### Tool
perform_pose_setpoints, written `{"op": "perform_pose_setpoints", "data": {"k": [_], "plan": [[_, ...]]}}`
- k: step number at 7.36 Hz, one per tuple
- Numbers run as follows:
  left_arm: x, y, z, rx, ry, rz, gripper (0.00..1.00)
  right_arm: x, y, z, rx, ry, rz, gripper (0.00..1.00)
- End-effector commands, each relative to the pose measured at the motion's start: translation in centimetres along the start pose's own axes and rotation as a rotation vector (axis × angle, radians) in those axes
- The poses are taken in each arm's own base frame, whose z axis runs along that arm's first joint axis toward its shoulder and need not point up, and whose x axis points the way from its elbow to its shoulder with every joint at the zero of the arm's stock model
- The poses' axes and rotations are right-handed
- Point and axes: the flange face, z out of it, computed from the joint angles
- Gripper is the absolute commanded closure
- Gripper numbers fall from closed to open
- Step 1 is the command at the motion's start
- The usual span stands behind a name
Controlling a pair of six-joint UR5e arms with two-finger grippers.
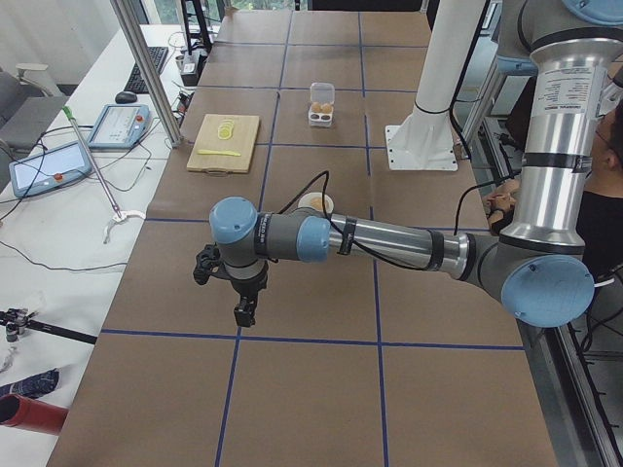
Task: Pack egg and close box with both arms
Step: 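Move the left arm from rest toward the white bowl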
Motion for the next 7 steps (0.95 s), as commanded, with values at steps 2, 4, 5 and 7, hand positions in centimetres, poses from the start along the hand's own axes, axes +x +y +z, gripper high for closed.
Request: {"op": "perform_pose_setpoints", "data": {"k": [2, 4, 5, 7], "plan": [[0.4, -0.4, -1.2, 0.024, -0.004, 0.034, 0.00, -0.5, -0.3, -0.3, 0.011, -0.010, -0.020, 0.00], [1.2, -0.8, -2.1, 0.045, -0.016, 0.045, 0.00, -0.5, 0.0, -0.4, 0.014, -0.007, -0.024, 0.00], [1.7, -1.6, -2.6, 0.061, -0.009, 0.067, 0.00, -0.5, 0.1, -0.4, 0.020, -0.007, -0.029, 0.00], [2.1, -1.4, -3.1, 0.091, -0.013, 0.097, 0.00, -0.7, -0.1, -0.4, 0.053, -0.011, -0.062, 0.00]]}}
